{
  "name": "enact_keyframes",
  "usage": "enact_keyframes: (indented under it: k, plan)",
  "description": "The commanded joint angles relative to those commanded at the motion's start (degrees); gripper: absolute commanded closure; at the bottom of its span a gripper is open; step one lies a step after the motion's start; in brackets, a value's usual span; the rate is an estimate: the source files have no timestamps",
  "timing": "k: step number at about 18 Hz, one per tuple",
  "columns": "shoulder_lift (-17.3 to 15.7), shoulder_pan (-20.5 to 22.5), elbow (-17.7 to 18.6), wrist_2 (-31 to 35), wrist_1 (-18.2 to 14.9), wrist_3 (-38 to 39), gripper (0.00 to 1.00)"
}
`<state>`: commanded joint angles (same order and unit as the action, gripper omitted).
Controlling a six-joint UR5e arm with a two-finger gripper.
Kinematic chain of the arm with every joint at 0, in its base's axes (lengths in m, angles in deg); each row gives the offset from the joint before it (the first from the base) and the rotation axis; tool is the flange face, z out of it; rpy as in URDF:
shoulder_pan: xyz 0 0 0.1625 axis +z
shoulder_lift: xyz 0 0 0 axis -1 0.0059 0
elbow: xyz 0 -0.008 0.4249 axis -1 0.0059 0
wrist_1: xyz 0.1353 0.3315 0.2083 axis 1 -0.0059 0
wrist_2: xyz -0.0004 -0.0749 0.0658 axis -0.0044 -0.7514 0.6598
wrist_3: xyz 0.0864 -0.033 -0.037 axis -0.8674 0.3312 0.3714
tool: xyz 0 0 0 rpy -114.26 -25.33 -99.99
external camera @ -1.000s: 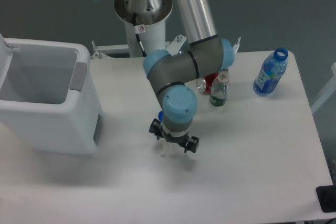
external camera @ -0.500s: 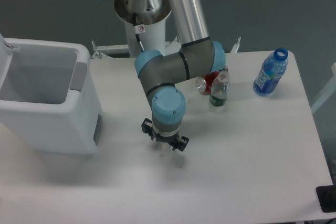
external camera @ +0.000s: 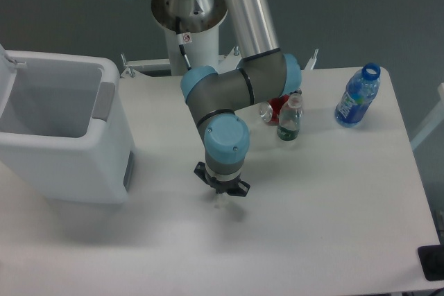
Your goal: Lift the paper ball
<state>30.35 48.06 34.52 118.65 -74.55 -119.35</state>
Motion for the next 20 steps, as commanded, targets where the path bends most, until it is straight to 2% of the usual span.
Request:
enact_keyframes:
  k: [3, 6, 7, 10, 11, 13, 16, 20]
  plan:
    - [-1.14, 0.7, -2.2, 0.0, -0.18, 0.09, 0.96]
    - [-2.46, 2.81, -4.66, 0.44, -0.79, -0.61, 1.0]
    - [-2.55, 3.08, -6.15, 0.53, -2.36, -0.79, 1.0]
    - [-2.99, 5.01, -12.56, 0.53, -13.5, -3.58, 1.0]
    - [-3.34, 5.45, -13.79, 0.53, -15.62, -6.74, 1.0]
    - [-4.65, 6.76, -14.51, 0.44, -16.52, -11.67, 1.0]
    - [-5.1, 7.73, -15.47, 0.26, -17.74, -14.41, 1.0]
    - [-5.62, 9.93, -19.95, -0.52, -25.99, -18.54, 1.0]
